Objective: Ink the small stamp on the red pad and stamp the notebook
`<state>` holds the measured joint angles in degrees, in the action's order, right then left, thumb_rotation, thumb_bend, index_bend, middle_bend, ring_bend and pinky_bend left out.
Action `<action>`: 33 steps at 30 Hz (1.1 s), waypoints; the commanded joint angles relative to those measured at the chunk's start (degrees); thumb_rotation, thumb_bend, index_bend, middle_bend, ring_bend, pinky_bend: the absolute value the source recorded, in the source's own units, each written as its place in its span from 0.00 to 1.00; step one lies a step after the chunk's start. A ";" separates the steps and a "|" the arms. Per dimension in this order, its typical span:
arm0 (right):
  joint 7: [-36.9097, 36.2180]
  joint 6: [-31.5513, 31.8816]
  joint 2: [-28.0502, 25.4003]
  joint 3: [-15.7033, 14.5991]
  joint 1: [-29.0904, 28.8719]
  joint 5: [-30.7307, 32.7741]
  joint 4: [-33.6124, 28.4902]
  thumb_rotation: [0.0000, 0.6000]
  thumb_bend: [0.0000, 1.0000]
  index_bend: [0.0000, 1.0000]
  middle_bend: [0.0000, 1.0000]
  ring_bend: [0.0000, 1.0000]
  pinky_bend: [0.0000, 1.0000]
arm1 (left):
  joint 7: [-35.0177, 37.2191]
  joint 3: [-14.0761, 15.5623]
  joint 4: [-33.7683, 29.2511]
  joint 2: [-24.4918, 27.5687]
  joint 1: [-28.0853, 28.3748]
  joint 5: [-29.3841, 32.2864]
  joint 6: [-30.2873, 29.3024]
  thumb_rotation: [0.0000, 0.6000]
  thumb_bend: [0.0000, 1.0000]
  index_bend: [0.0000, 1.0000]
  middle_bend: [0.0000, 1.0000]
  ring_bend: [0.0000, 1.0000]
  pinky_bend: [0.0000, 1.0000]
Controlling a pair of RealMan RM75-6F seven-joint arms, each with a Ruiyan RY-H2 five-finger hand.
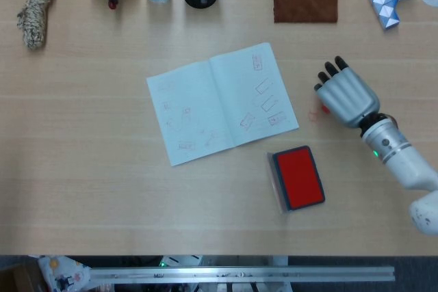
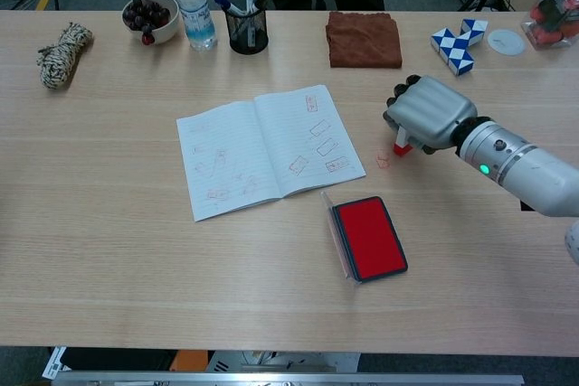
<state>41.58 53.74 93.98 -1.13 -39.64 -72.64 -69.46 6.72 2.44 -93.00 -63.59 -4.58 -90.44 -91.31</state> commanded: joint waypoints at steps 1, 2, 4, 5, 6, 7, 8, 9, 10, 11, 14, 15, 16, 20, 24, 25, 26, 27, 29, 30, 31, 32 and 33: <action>-0.07 0.07 0.02 0.08 0.11 -0.24 -0.01 1.00 0.31 0.48 0.37 0.21 0.22 | 0.05 -0.01 0.07 -0.05 0.01 0.00 0.00 1.00 0.20 0.11 0.05 0.15 0.17; -0.07 0.09 0.04 0.14 0.16 -0.33 0.02 1.00 0.31 0.48 0.37 0.21 0.22 | 0.07 -0.02 0.09 -0.07 0.03 -0.02 0.01 1.00 0.20 0.11 0.05 0.15 0.17; -0.08 0.05 0.03 0.22 0.23 -0.40 0.00 1.00 0.31 0.47 0.36 0.21 0.22 | 0.07 0.00 0.17 -0.11 0.04 -0.02 0.03 1.00 0.20 0.11 0.05 0.15 0.17; -0.11 0.01 0.01 0.25 0.30 -0.44 0.00 1.00 0.31 0.47 0.36 0.21 0.22 | 0.05 -0.01 0.19 -0.13 0.06 0.00 0.08 1.00 0.20 0.11 0.05 0.15 0.17; -0.16 0.01 -0.01 0.25 0.36 -0.51 0.00 1.00 0.31 0.47 0.36 0.21 0.22 | 0.01 -0.02 0.19 -0.14 0.07 0.01 0.09 1.00 0.20 0.11 0.05 0.15 0.17; -0.26 -0.02 -0.06 0.27 0.42 -0.54 -0.03 1.00 0.30 0.47 0.36 0.21 0.22 | 0.01 -0.03 0.19 -0.15 0.06 0.03 0.07 1.00 0.20 0.11 0.05 0.15 0.17; -0.32 -0.01 -0.16 0.28 0.51 -0.61 -0.10 1.00 0.29 0.46 0.36 0.21 0.22 | 0.04 -0.04 0.19 -0.15 0.06 0.04 0.05 1.00 0.20 0.11 0.05 0.15 0.17; -0.30 0.06 -0.28 0.29 0.56 -0.70 -0.13 1.00 0.29 0.46 0.36 0.21 0.22 | 0.06 -0.05 0.17 -0.13 0.06 0.03 0.02 1.00 0.20 0.11 0.05 0.15 0.17; -0.33 0.13 -0.43 0.32 0.64 -0.76 -0.22 1.00 0.29 0.46 0.36 0.21 0.22 | 0.08 -0.08 0.15 -0.12 0.07 0.01 -0.03 1.00 0.20 0.11 0.05 0.15 0.17; -0.46 0.26 -0.69 0.40 0.76 -0.80 -0.48 1.00 0.29 0.45 0.36 0.21 0.22 | 0.11 -0.11 0.13 -0.10 0.08 -0.01 -0.08 1.00 0.20 0.11 0.05 0.15 0.17; -1.21 0.95 -1.72 0.74 1.06 -1.20 -1.84 1.00 0.29 0.42 0.36 0.21 0.22 | 0.13 -0.19 0.06 -0.06 0.13 -0.02 -0.11 1.00 0.20 0.11 0.05 0.15 0.17; -1.38 1.19 -2.15 0.87 1.16 -1.27 -2.47 1.00 0.29 0.41 0.36 0.21 0.22 | 0.11 -0.21 0.00 -0.03 0.16 -0.04 -0.11 1.00 0.20 0.11 0.05 0.15 0.17; -1.38 1.44 -2.64 0.98 1.26 -1.32 -3.23 1.00 0.29 0.41 0.35 0.21 0.22 | 0.07 -0.24 -0.07 0.00 0.19 -0.05 -0.12 1.00 0.20 0.11 0.05 0.15 0.17; -0.52 2.52 -5.45 1.89 1.58 -0.78 -7.66 1.00 0.29 0.37 0.34 0.20 0.22 | -0.12 -0.49 -0.52 0.18 0.38 -0.01 -0.14 1.00 0.20 0.11 0.05 0.15 0.17; -1.01 4.34 -8.48 3.14 2.25 -0.22 -12.21 1.00 0.29 0.36 0.33 0.19 0.22 | -0.38 -0.66 -0.93 0.33 0.62 0.09 0.06 1.00 0.20 0.11 0.05 0.15 0.17; -1.12 4.97 -9.32 3.45 2.56 0.03 -13.41 1.00 0.29 0.36 0.33 0.19 0.22 | -0.40 -0.71 -0.99 0.35 0.66 0.13 0.09 1.00 0.20 0.11 0.05 0.15 0.17; -1.17 5.94 -10.56 3.81 3.08 0.40 -15.09 1.00 0.29 0.36 0.33 0.19 0.22 | -0.37 -0.80 -1.05 0.35 0.70 0.24 0.11 1.00 0.20 0.11 0.05 0.15 0.17; -1.16 6.72 -11.58 4.04 3.51 0.66 -16.39 1.00 0.29 0.36 0.32 0.19 0.22 | -0.33 -0.89 -1.08 0.35 0.74 0.37 0.13 1.00 0.20 0.11 0.05 0.15 0.17; -1.03 8.82 -14.01 4.36 4.61 0.77 -19.01 1.00 0.29 0.36 0.32 0.19 0.22 | -0.27 -1.07 -1.11 0.33 0.86 0.62 0.25 1.00 0.20 0.11 0.05 0.15 0.17; -1.08 9.68 -15.12 4.42 5.14 0.79 -20.07 1.00 0.29 0.36 0.32 0.19 0.22 | -0.32 -1.15 -1.09 0.32 0.95 0.71 0.35 1.00 0.20 0.11 0.05 0.15 0.17; -1.17 10.59 -16.21 4.48 5.70 0.79 -21.05 1.00 0.29 0.36 0.32 0.19 0.22 | -0.37 -1.23 -1.08 0.29 1.04 0.78 0.45 1.00 0.20 0.11 0.05 0.15 0.17; -1.39 11.80 -17.63 4.50 6.50 0.74 -22.16 1.00 0.29 0.36 0.32 0.19 0.22 | -0.41 -1.32 -1.06 0.26 1.17 0.85 0.59 1.00 0.20 0.11 0.05 0.15 0.17; -1.59 12.67 -18.66 4.51 7.13 0.80 -22.91 1.00 0.30 0.36 0.32 0.19 0.22 | -0.44 -1.43 -1.04 0.20 1.29 0.86 0.64 1.00 0.20 0.11 0.05 0.15 0.17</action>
<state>40.34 64.40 77.46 3.03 -34.06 -72.07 -90.40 6.29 1.03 -94.05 -63.37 -3.31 -89.59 -90.70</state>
